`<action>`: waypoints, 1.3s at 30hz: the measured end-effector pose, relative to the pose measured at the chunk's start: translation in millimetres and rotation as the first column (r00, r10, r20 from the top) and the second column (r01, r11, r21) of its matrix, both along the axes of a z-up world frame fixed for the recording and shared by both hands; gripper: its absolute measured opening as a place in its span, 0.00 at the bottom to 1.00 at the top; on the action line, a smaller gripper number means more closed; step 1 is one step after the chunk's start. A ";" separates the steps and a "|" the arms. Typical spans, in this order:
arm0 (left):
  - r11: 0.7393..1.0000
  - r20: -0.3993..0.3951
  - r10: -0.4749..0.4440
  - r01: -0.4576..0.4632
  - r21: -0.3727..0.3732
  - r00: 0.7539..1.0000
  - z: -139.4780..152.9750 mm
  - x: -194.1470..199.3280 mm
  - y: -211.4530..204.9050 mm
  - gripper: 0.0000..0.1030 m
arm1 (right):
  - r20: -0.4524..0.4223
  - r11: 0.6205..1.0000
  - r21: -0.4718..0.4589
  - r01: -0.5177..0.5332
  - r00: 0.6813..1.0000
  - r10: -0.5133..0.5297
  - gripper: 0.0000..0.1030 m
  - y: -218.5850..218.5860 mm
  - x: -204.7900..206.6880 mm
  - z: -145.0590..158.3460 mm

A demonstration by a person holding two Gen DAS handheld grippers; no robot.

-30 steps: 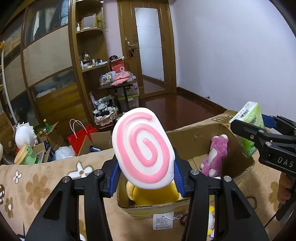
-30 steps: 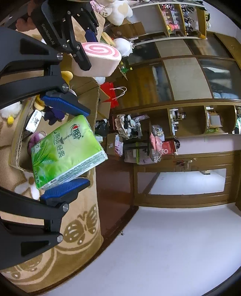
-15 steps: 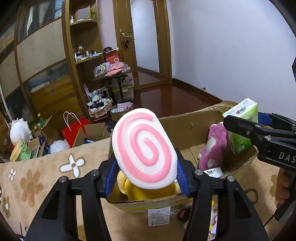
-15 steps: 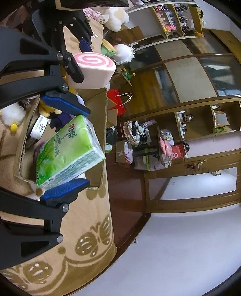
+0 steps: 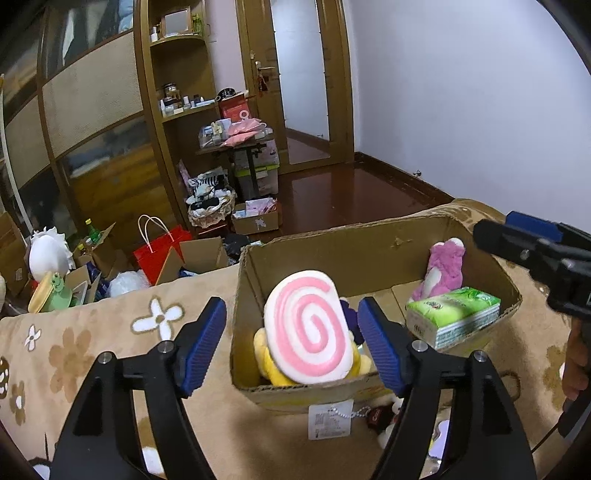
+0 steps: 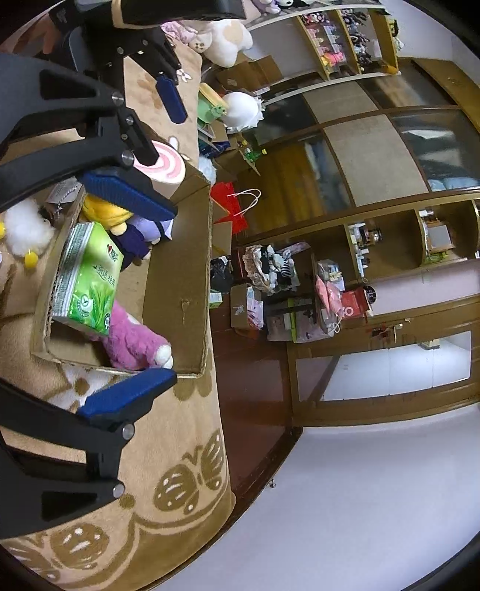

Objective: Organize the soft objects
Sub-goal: 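Release the swirl cushion into the box with the left gripper while the right drops the tissue pack, then withdraw both open grippers from the box back over the rug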

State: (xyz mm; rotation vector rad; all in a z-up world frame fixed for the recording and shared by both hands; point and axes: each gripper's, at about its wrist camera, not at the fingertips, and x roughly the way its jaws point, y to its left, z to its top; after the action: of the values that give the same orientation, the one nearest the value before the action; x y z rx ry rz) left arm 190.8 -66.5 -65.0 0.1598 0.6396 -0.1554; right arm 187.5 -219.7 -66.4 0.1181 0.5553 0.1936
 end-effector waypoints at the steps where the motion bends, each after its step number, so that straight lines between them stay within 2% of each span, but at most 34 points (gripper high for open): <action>1: 1.000 0.000 0.001 -0.001 0.002 1.000 0.6 -2.2 0.9 0.74 | 0.001 1.000 0.001 0.003 1.000 -0.003 0.87 -0.4 -2.1 1.1; 3: 1.000 0.003 0.002 -0.002 0.007 1.000 2.5 -6.7 2.8 0.75 | 0.006 1.000 0.006 0.009 1.000 -0.009 0.99 -1.5 -7.4 3.6; 4: 1.000 0.004 0.002 -0.002 0.008 1.000 3.8 -8.7 3.4 0.75 | 0.009 1.000 0.008 0.012 1.000 -0.012 1.00 -1.6 -9.8 5.2; 7: 1.000 0.006 0.004 -0.004 0.010 1.000 7.6 -16.6 5.8 0.81 | 0.009 1.000 0.001 0.029 1.000 -0.029 1.00 -2.1 -18.4 9.5; 13: 1.000 -0.003 0.008 -0.008 0.015 1.000 13.1 -37.8 11.3 0.83 | -0.012 0.996 -0.049 0.080 0.997 -0.081 1.00 -3.4 -33.8 16.4; 22: 1.000 0.002 0.024 -0.024 0.010 1.000 26.3 -66.4 21.2 0.88 | -0.028 0.994 -0.042 0.102 0.994 -0.103 1.00 -6.3 -66.2 24.4; 30: 1.000 -0.031 0.029 -0.029 -0.009 0.999 26.6 -87.2 24.5 0.92 | -0.038 0.992 -0.062 0.114 0.992 -0.117 1.00 -2.7 -88.5 26.5; 39: 1.000 -0.089 -0.007 0.006 -0.017 0.996 18.6 -94.8 18.5 0.94 | -0.076 0.992 -0.082 0.100 0.991 -0.106 1.00 6.8 -103.9 13.7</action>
State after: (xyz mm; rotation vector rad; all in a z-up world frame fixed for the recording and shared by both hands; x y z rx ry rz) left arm 96.0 -48.0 -46.4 0.1393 0.7268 -0.1747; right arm 83.6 -212.9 -52.7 0.0789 0.6343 0.0670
